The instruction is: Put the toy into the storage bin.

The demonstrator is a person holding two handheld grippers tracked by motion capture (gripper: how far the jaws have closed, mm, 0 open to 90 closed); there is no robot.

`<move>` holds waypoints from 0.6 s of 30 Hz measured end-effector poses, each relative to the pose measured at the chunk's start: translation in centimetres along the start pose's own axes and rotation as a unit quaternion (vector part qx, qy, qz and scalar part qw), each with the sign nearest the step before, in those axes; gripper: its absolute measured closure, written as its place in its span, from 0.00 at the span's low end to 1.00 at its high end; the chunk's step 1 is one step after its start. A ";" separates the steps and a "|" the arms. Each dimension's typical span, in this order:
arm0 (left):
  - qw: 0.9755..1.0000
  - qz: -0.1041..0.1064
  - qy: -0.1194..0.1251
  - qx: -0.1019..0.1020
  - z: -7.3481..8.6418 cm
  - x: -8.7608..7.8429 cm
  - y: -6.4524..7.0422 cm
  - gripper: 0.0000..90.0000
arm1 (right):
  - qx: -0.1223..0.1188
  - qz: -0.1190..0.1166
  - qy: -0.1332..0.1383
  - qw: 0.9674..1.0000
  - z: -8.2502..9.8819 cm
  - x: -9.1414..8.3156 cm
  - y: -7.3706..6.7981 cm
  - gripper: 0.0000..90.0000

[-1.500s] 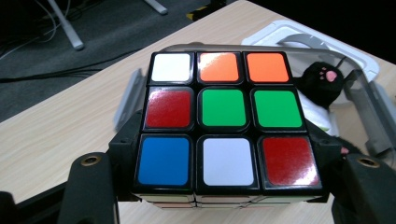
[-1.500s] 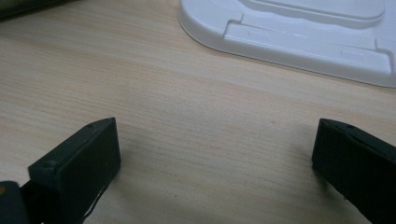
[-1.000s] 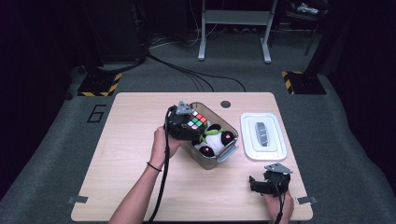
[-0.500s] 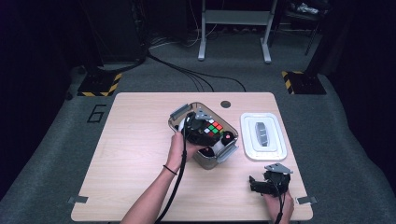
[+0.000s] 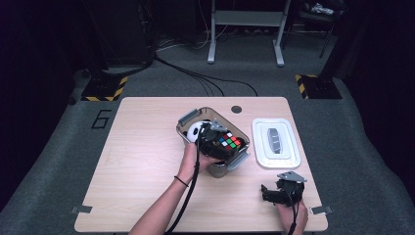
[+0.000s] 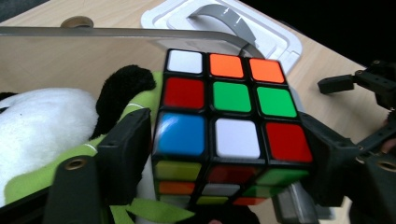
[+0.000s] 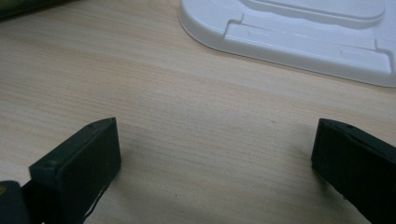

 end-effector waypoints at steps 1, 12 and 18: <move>1.000 0.001 0.001 0.003 0.0 -0.2 0.1 0.28 | 0.001 0.000 0.000 1.000 0.0 0.0 0.0 0.01; 0.999 0.016 0.041 -0.006 -0.7 -2.7 -0.2 0.28 | 0.000 0.000 0.000 1.000 0.0 0.0 0.0 0.01; 0.999 0.013 0.050 -0.010 -0.9 -3.0 -0.2 0.29 | 0.000 0.000 0.000 1.000 0.0 0.0 0.0 0.00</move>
Point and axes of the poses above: each handheld gripper's, and its own axes: x roughly forward along the jaws, z roughly out of its underside, y roughly to its right, the point moved 8 cm from there along x, roughly forward along the jaws, and after that the axes turned 8 degrees about -y, right-handed, at the moved point
